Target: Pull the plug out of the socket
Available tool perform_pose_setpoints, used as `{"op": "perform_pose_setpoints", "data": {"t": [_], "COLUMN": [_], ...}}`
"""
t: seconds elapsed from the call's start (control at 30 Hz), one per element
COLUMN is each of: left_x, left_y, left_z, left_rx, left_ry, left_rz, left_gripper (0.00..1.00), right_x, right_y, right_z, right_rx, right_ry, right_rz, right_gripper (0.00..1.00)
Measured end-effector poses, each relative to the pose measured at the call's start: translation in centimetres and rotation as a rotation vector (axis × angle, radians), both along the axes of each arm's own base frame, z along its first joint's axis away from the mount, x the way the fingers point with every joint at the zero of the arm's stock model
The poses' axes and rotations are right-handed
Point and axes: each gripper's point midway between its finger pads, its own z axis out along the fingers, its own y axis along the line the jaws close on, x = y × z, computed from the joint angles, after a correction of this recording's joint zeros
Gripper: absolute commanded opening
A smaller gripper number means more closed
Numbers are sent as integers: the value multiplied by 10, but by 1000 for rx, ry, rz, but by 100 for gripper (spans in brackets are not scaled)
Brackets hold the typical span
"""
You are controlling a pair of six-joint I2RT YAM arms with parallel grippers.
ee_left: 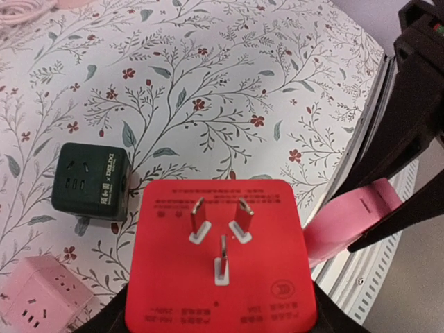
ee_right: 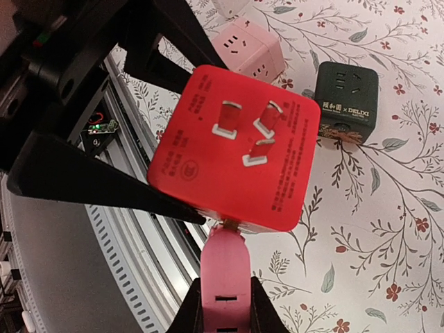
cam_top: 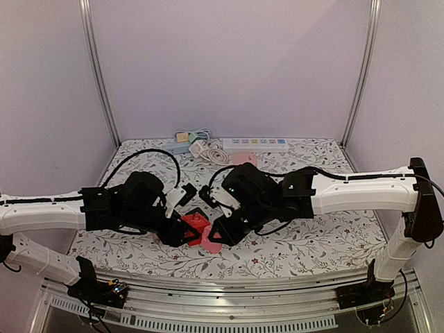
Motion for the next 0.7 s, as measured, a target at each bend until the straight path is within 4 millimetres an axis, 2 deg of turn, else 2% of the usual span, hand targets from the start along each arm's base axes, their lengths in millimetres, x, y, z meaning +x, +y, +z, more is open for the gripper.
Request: {"op": "perform_pose_setpoints", "data": {"t": [0.37,0.7], "left_x": [-6,0], "left_y": [-7,-6], "left_z": [5,7], "left_rx": [-17,-15], "left_ry": [10,-15], "left_rz": [-70,-52], "left_gripper": [15,14], "right_x": [-12,1], "right_y": [-6,-7], "right_z": [7,8], "right_rx": [-7,-14], "right_ry": [-81,-112], "right_rz": [120,12], "right_gripper": [0,0]}}
